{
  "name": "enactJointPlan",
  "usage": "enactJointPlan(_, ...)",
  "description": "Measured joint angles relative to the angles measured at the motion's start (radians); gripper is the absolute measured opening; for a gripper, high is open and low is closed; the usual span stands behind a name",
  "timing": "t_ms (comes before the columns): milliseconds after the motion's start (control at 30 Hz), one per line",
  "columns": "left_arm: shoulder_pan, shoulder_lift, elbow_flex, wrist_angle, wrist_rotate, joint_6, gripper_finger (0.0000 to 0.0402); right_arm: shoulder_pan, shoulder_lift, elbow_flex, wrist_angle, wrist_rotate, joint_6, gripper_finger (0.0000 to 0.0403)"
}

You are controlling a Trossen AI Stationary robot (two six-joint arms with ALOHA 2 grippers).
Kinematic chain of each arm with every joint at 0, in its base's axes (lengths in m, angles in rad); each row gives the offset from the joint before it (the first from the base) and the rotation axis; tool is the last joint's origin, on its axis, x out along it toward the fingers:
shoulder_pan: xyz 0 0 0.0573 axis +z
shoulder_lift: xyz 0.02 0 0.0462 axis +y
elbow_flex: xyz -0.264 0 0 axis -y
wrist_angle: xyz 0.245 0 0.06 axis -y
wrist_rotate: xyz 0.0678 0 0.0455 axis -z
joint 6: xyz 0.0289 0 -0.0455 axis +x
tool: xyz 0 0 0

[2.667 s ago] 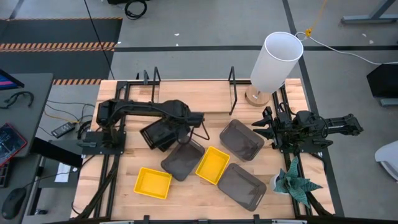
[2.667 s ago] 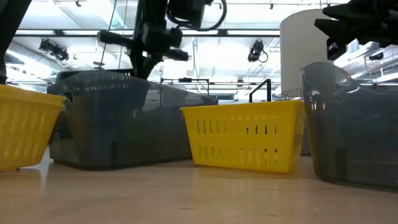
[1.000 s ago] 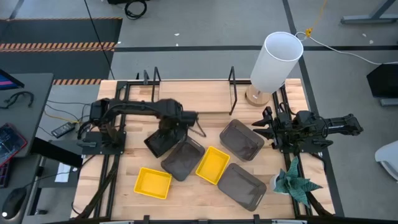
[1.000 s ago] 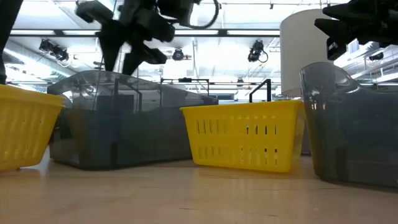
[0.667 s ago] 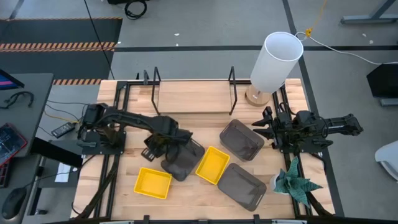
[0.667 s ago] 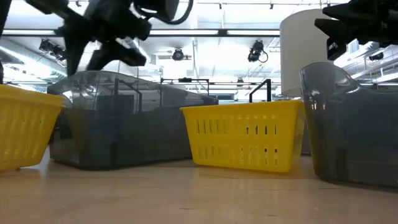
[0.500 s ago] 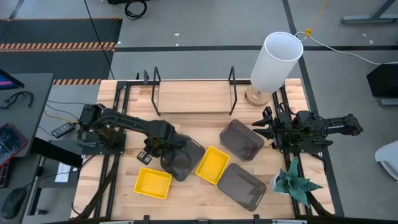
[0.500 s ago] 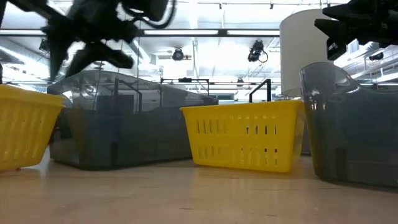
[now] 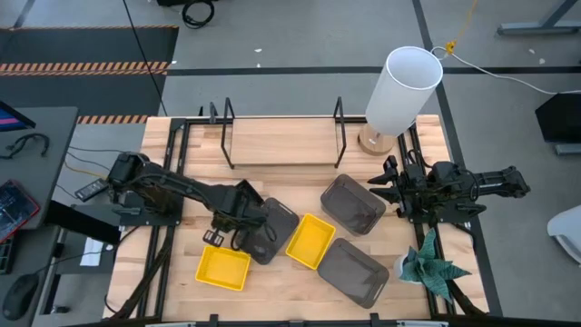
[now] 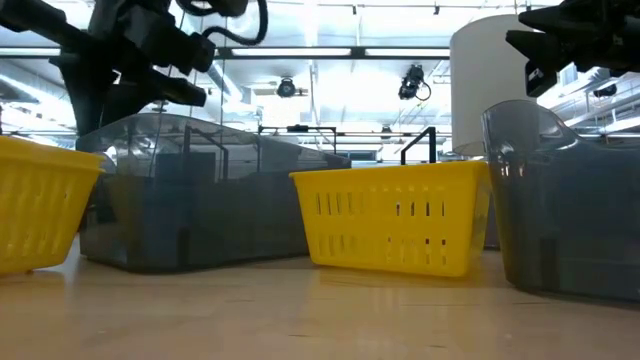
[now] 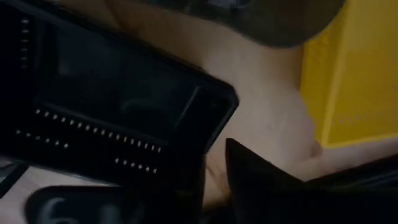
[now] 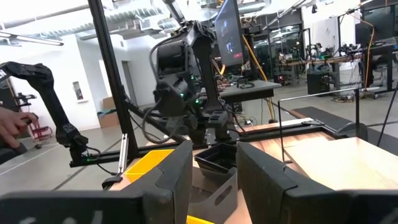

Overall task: Stack baskets on shelf by color
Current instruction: Put the stack of black bins on the shelf

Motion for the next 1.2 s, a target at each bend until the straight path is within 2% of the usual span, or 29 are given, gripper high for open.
enactJointPlan(200,-0.038,0.000,0.000,-0.001,-0.002,-0.042,0.0169,0.000,0.000,0.000,0.000,0.000,0.000,0.0130)
enactJointPlan(333,-0.050,0.000,-0.010,0.013,-0.009,-0.017,0.0229,0.000,0.000,0.000,0.000,0.000,0.000,0.0130)
enactJointPlan(433,-0.063,0.001,-0.067,0.040,-0.060,-0.023,0.0250,0.000,0.000,0.000,0.000,0.000,0.000,0.0130)
enactJointPlan(533,-0.076,0.001,-0.144,0.080,-0.116,-0.024,0.0254,0.000,0.000,0.000,0.000,0.000,0.000,0.0130)
enactJointPlan(667,-0.088,0.001,-0.217,0.123,-0.168,-0.011,0.0236,0.000,0.000,0.000,0.000,0.000,0.000,0.0130)
enactJointPlan(800,-0.088,0.001,-0.251,0.169,-0.176,-0.001,0.0196,0.000,0.000,0.000,0.000,0.000,0.000,0.0130)
enactJointPlan(1200,-0.088,0.001,-0.266,0.220,-0.181,-0.001,0.0023,0.000,0.000,0.000,0.000,0.000,0.000,0.0130)
